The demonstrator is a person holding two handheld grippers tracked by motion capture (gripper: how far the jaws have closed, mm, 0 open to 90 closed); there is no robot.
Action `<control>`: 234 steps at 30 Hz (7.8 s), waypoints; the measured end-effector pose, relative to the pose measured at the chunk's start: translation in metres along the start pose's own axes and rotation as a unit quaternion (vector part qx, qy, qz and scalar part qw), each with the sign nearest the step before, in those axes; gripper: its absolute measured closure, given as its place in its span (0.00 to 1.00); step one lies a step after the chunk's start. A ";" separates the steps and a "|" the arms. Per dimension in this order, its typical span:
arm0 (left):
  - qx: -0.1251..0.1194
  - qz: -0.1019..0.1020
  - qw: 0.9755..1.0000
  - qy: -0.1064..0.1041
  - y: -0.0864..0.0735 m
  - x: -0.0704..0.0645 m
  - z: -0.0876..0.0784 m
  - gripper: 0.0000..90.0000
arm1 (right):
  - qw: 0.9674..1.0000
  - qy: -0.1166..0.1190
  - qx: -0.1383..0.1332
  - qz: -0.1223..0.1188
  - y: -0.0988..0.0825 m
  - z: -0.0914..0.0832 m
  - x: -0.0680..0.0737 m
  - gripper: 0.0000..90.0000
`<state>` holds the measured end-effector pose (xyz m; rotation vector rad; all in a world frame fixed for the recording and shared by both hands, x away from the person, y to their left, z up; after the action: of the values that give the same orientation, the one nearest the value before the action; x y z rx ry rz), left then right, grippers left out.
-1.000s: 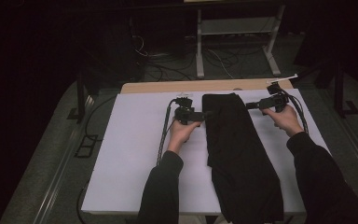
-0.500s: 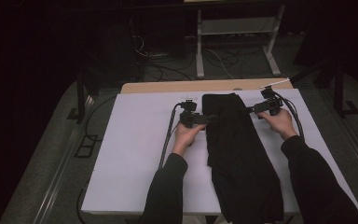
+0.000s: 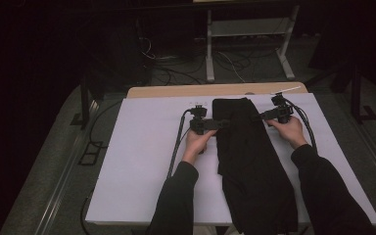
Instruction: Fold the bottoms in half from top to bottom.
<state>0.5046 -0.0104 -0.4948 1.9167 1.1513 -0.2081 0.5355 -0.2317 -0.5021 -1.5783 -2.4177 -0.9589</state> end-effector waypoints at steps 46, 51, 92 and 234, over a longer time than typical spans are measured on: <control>0.032 0.010 0.997 0.070 -0.009 -0.012 0.006 0.93 | 0.998 -0.024 -0.056 -0.011 -0.004 -0.010 0.018 0.94; 0.018 0.019 0.998 0.066 -0.011 -0.017 -0.002 0.93 | 0.997 0.003 -0.076 -0.021 -0.013 -0.020 0.029 0.94; -0.014 0.069 0.997 0.021 -0.044 -0.071 -0.029 0.94 | 0.992 0.055 -0.107 -0.023 -0.070 -0.054 0.069 0.94; 0.092 0.134 0.986 -0.042 -0.157 -0.119 -0.030 0.93 | 0.997 0.065 -0.005 -0.039 -0.087 -0.035 0.050 0.11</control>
<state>0.3075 -0.0326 -0.5058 2.1796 0.8316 -0.2532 0.4295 -0.2347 -0.4935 -1.3878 -2.4037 -1.0527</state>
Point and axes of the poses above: each handheld gripper's, and its own axes: z roughly forward along the jaws, y roughly out of its top, x roughly to its left, the point moved 7 cm from there along z, roughly forward along the jaws, and after that the axes turned 12 degrees about x, right-handed, at the moved point
